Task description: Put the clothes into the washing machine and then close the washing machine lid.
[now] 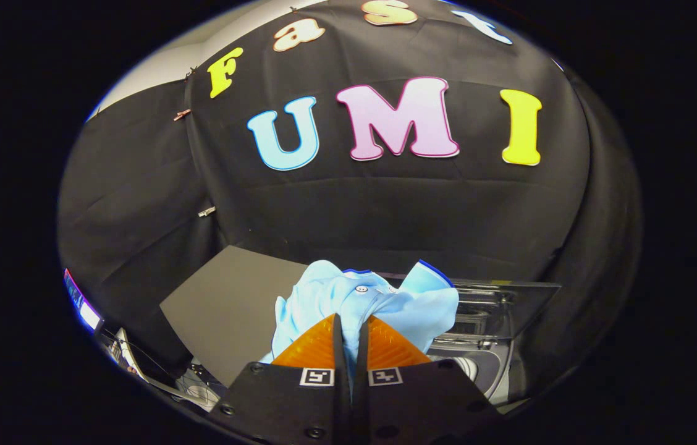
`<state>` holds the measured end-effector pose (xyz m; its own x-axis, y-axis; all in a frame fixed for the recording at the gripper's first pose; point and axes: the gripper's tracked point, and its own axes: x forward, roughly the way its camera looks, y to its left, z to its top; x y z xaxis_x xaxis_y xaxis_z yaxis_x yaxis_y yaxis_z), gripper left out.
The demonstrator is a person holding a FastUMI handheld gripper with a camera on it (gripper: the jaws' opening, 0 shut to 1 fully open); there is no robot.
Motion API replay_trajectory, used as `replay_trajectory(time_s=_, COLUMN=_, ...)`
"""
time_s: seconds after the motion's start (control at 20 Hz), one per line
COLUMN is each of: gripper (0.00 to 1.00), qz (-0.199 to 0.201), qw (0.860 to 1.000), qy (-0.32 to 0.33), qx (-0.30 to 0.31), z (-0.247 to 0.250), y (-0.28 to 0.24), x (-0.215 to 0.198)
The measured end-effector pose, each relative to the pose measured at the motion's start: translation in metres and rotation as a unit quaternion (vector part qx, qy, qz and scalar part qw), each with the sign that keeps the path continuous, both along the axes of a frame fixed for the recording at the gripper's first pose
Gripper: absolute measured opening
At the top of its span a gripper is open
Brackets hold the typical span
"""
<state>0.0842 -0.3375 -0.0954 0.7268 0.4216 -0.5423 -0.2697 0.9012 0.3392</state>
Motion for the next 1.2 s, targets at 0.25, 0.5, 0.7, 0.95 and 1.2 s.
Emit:
replay_trajectory(time_s=0.25, gripper=0.05, qz=0.002, qw=1.0, qy=-0.014, qx=-0.021, z=-0.032, y=-0.061, x=0.006)
replay_trajectory(time_s=0.5, gripper=0.05, qz=0.007, qw=0.999, qy=0.017, qx=-0.029, z=-0.086, y=-0.08, x=-0.004)
replay_trajectory(time_s=0.7, gripper=0.05, qz=0.017, qw=0.998, qy=0.06, qx=-0.033, z=-0.14, y=-0.074, x=-0.014)
replay_trajectory(time_s=0.95, gripper=0.06, qz=0.028, qw=0.993, qy=0.09, qx=-0.069, z=-0.205, y=-0.057, x=-0.02)
replay_trajectory(time_s=1.2, gripper=0.05, qz=0.037, qw=0.985, qy=0.105, qx=-0.134, z=-0.267, y=-0.06, x=-0.022)
